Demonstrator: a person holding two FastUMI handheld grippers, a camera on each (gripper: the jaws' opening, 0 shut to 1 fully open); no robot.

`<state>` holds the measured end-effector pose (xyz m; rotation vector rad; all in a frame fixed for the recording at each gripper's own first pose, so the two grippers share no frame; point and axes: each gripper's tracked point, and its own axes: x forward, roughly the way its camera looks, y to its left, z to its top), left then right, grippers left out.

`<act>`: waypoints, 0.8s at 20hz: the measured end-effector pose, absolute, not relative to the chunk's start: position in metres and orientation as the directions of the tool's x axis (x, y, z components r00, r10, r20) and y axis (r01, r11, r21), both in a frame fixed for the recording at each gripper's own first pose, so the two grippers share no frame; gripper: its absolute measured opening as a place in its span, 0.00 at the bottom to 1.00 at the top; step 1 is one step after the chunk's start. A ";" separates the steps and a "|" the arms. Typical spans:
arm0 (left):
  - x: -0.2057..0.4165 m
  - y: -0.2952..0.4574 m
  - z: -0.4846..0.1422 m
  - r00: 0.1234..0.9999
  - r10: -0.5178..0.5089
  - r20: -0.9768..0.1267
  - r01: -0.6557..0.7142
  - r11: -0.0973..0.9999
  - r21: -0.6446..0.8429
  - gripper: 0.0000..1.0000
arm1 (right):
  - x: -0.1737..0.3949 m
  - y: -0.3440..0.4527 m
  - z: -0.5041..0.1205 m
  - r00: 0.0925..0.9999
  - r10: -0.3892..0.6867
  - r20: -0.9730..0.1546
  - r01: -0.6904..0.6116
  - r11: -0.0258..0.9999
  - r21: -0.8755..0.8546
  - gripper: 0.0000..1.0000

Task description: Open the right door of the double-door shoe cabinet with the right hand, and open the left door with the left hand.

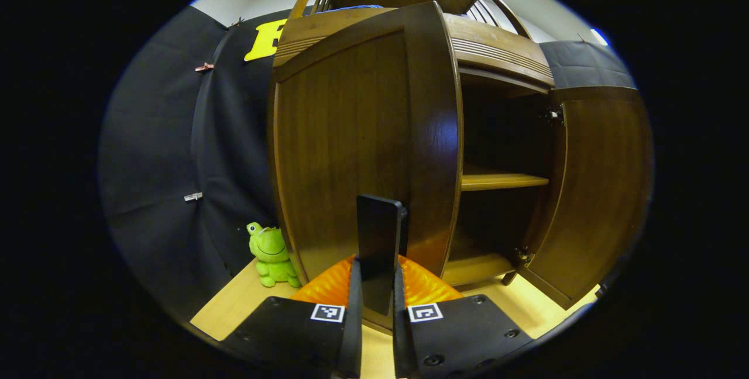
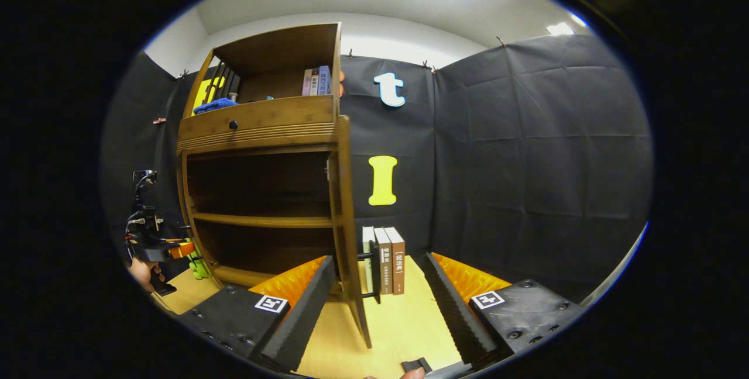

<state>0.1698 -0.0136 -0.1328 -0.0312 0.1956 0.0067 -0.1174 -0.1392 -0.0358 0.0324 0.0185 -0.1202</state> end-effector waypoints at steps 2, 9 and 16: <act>0.167 -0.013 -0.135 0.980 -0.015 -0.197 0.009 0.999 -0.033 0.25 | -0.112 -0.125 -0.036 0.993 -0.113 -0.021 0.114 0.993 0.036 0.98; 0.162 -0.010 -0.136 0.979 -0.041 -0.200 0.034 0.999 -0.041 0.23 | -0.098 -0.075 -0.037 0.996 -0.089 -0.014 0.089 0.995 0.047 0.98; 0.162 0.001 -0.133 0.984 -0.046 -0.171 0.042 0.999 -0.032 0.19 | -0.088 -0.029 -0.038 0.998 -0.068 -0.003 0.068 0.997 0.045 0.98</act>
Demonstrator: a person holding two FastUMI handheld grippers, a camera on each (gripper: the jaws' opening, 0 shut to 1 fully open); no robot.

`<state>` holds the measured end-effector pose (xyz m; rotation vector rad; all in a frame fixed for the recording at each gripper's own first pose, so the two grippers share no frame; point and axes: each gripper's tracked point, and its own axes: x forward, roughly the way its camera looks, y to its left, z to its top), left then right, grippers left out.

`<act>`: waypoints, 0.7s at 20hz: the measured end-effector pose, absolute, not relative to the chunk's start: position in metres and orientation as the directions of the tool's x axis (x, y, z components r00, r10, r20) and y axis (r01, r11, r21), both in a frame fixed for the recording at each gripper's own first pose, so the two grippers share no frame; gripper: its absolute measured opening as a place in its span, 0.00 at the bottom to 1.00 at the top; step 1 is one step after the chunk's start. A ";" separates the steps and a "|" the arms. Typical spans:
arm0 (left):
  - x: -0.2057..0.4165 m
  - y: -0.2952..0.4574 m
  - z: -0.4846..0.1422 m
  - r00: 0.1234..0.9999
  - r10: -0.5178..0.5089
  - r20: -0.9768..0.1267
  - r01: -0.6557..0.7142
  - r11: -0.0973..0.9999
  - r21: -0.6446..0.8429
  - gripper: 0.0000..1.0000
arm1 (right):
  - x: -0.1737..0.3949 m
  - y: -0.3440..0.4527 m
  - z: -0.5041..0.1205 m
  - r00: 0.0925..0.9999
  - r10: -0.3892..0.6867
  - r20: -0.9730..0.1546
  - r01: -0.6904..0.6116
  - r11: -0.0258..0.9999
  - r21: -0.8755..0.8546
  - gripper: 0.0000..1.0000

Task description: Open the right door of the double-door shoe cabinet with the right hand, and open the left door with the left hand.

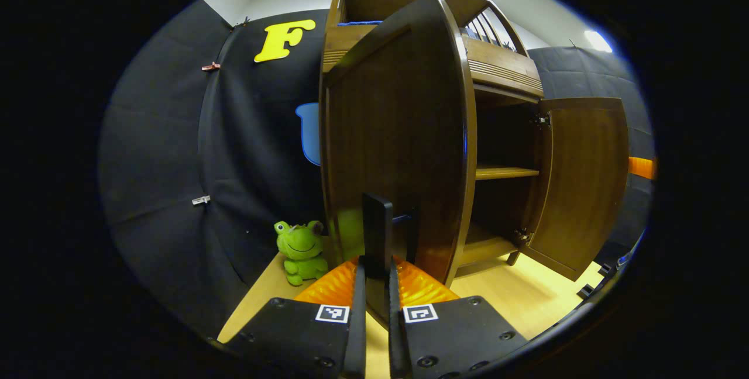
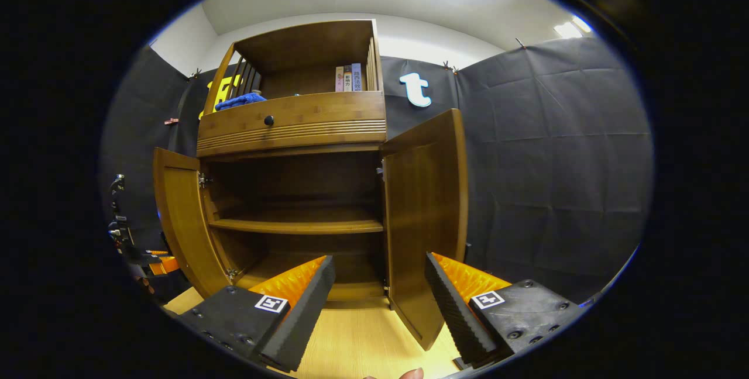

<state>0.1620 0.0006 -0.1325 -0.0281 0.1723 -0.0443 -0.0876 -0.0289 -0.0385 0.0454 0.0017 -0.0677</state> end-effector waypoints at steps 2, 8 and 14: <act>0.165 0.005 -0.132 0.987 -0.040 -0.154 0.037 0.999 -0.025 0.18 | -0.082 -0.021 -0.041 0.998 -0.058 -0.003 0.058 0.998 0.037 0.98; 0.170 0.015 -0.127 0.994 -0.034 -0.108 0.032 0.999 -0.024 0.12 | -0.070 0.012 -0.043 1.000 -0.022 0.001 0.022 1.000 0.005 0.98; 0.169 0.000 -0.122 0.987 -0.140 -0.076 0.134 0.987 -0.085 0.11 | -0.062 0.013 -0.051 0.999 -0.031 -0.035 0.032 0.999 0.020 0.96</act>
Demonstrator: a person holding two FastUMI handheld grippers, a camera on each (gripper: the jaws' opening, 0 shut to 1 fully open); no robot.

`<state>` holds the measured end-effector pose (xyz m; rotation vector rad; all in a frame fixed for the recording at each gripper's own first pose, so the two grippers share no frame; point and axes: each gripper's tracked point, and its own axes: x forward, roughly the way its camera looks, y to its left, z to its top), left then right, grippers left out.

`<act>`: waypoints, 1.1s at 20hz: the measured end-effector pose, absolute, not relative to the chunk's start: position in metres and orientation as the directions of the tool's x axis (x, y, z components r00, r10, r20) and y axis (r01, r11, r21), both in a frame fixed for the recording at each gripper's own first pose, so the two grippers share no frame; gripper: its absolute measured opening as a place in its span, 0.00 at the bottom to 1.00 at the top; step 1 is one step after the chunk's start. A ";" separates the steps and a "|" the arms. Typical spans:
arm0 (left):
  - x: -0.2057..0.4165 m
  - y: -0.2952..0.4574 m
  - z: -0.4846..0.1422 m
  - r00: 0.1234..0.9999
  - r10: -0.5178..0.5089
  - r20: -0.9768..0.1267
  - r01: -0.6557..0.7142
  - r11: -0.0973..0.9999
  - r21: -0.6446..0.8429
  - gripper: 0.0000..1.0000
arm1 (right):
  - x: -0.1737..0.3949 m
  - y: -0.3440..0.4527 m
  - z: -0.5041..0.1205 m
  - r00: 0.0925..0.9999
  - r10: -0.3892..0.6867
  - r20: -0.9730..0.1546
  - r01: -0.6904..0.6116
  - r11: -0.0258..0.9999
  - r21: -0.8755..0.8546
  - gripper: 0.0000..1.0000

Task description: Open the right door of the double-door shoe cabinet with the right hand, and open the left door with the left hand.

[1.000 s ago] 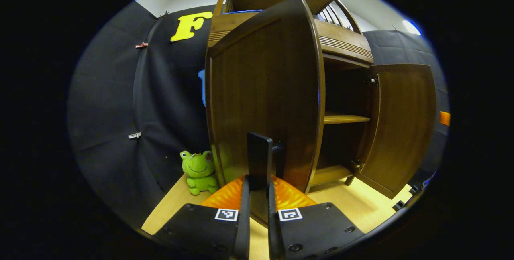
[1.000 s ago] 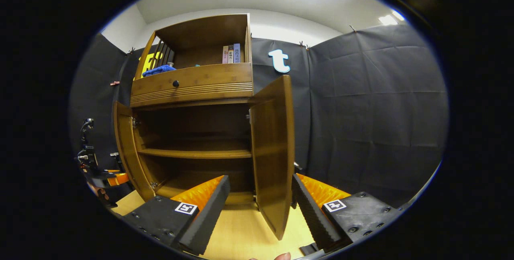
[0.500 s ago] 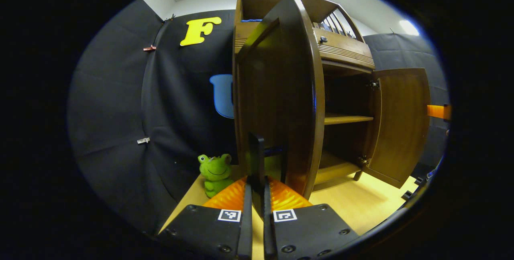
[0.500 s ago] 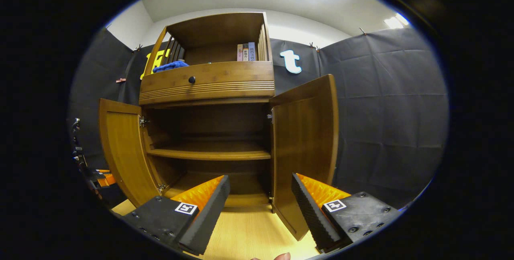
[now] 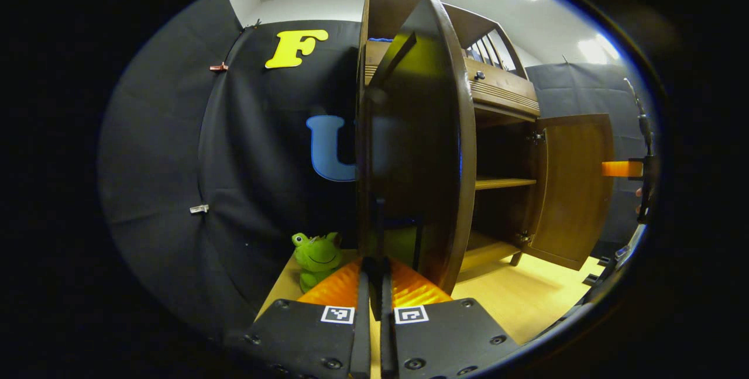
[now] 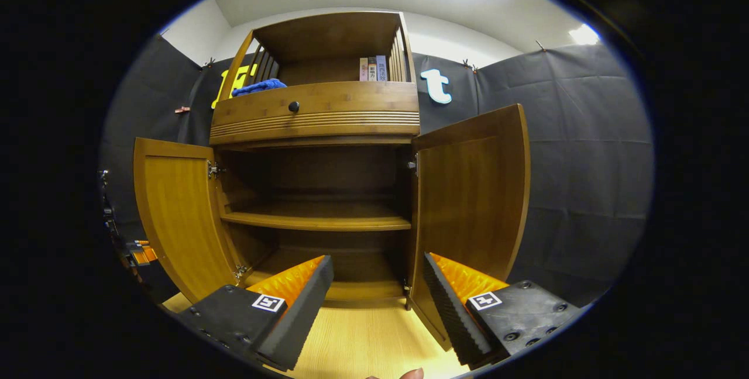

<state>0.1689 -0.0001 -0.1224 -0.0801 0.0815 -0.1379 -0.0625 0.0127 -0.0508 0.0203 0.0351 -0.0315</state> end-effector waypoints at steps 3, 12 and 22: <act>0.165 -0.001 -0.123 0.987 -0.138 -0.083 0.131 0.988 -0.083 0.11 | -0.063 0.008 -0.055 0.998 -0.042 -0.048 0.043 0.999 0.020 0.98; 0.168 0.023 -0.118 0.999 -0.026 -0.048 0.024 0.999 -0.037 0.41 | -0.074 -0.006 -0.060 0.997 -0.040 -0.063 0.041 0.999 0.012 0.98; 0.149 0.026 -0.108 0.997 0.067 -0.042 -0.069 0.997 -0.032 0.99 | -0.073 0.004 -0.064 0.998 -0.003 -0.069 0.005 1.000 0.031 0.96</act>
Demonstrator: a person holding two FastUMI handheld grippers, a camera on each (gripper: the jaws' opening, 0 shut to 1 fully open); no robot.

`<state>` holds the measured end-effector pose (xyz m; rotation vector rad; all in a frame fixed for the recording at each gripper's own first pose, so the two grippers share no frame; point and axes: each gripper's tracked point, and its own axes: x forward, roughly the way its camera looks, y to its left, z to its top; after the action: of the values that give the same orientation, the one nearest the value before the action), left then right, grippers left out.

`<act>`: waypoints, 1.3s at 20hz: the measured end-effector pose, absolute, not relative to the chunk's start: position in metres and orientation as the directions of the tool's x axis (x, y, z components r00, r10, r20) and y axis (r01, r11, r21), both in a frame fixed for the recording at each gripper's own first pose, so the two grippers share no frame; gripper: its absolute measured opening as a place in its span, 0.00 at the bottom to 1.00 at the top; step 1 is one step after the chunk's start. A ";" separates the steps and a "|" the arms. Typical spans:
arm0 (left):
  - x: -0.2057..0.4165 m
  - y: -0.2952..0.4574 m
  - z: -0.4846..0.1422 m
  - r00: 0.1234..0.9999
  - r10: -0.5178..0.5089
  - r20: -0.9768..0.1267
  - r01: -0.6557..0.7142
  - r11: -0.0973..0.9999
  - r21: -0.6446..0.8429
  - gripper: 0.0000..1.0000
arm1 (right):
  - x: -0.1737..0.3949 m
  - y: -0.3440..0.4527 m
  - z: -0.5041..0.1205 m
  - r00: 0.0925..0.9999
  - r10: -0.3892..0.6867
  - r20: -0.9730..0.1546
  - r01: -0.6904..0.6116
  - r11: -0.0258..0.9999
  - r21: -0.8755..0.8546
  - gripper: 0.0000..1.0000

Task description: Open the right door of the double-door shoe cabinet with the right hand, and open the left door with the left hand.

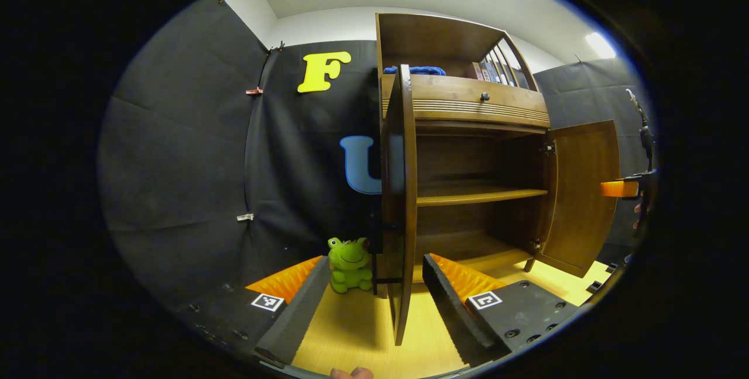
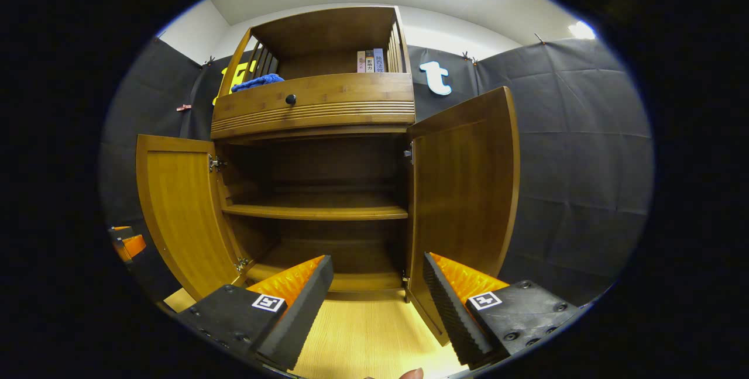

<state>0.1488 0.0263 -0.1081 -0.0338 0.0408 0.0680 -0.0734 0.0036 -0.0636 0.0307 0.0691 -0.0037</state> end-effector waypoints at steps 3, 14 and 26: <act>0.148 0.016 -0.103 0.998 0.050 -0.027 -0.051 0.998 -0.038 0.99 | -0.073 0.002 -0.064 0.998 -0.010 -0.066 0.012 0.999 0.030 0.96; 0.164 -0.033 -0.084 0.996 -0.091 0.005 0.091 0.995 -0.043 0.98 | -0.076 -0.019 -0.047 0.999 -0.038 -0.011 0.038 0.999 0.019 0.98; 0.174 -0.054 -0.077 0.992 -0.130 0.001 0.130 0.991 -0.032 1.00 | -0.076 -0.028 -0.041 0.999 -0.052 -0.005 0.052 0.999 0.007 0.96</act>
<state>0.1744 -0.0545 -0.0773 -0.0324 0.0008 -0.1299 -0.0760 -0.0281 -0.0408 0.0074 0.0046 -0.0525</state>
